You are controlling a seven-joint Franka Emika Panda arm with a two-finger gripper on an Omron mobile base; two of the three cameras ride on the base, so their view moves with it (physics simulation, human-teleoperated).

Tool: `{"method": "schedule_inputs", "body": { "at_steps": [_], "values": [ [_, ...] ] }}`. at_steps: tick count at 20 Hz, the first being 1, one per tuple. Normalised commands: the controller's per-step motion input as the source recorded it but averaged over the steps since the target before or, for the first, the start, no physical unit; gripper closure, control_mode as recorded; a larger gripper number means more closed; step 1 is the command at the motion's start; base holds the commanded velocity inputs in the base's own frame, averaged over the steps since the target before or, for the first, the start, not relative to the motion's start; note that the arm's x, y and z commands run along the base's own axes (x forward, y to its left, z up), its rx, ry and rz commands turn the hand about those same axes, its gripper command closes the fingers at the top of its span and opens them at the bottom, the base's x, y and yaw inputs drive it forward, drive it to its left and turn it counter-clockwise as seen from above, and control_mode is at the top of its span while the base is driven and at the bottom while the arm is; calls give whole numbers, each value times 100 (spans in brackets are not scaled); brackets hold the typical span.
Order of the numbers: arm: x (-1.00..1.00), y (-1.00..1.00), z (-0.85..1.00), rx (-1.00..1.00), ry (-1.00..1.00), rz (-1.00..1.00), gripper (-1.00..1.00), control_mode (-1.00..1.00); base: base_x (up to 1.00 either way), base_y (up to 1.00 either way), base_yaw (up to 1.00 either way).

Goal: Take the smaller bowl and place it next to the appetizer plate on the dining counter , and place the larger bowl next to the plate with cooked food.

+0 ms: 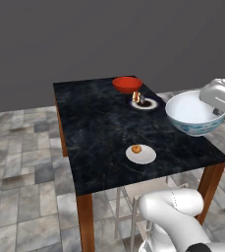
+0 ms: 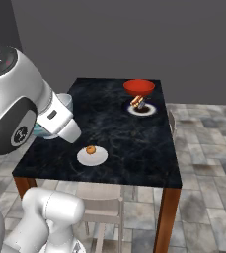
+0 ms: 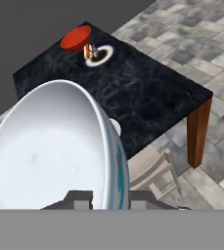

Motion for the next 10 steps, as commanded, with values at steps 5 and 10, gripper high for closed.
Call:
{"method": "schedule_inputs", "body": {
  "at_steps": [5,10],
  "values": [
    [7,-62,-28,0,5,-2,100,-100,0,0,0],
    [44,-50,-41,-1,7,-11,100,-100,0,0,0]
  ]
}}
